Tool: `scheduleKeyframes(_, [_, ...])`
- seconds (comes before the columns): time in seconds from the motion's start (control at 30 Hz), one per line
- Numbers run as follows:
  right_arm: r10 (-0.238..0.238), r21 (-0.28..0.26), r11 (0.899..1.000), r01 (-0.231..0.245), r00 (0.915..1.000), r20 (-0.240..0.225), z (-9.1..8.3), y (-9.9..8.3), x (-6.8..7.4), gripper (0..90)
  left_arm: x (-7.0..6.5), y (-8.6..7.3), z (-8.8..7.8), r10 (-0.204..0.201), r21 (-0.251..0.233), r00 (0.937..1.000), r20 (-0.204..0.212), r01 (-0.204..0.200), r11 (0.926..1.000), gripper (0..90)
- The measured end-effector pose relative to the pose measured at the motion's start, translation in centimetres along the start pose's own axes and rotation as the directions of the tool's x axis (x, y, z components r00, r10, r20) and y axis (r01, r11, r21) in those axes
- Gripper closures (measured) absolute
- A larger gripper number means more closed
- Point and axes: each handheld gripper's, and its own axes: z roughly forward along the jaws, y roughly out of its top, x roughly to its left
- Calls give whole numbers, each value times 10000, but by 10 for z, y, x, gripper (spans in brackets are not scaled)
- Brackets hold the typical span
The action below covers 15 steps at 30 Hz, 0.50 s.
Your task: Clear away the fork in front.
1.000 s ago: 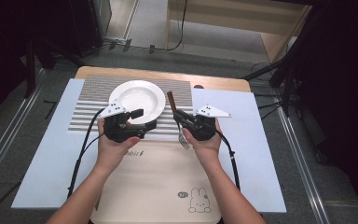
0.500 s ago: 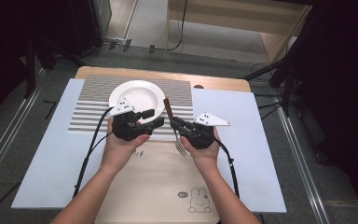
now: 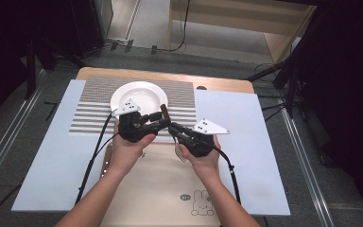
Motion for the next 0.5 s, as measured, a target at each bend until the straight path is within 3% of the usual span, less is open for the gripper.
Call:
scheduleKeyframes(0.4, [-212,-69,9998,212,9997,116,3,-5,11,760,1,-5,5,-740,128,9972,105,739,9972,609])
scheduleKeyframes(0.5, [-290,-52,9996,291,9994,162,3,-7,12,760,2,-8,6,-875,147,9961,102,874,9961,715])
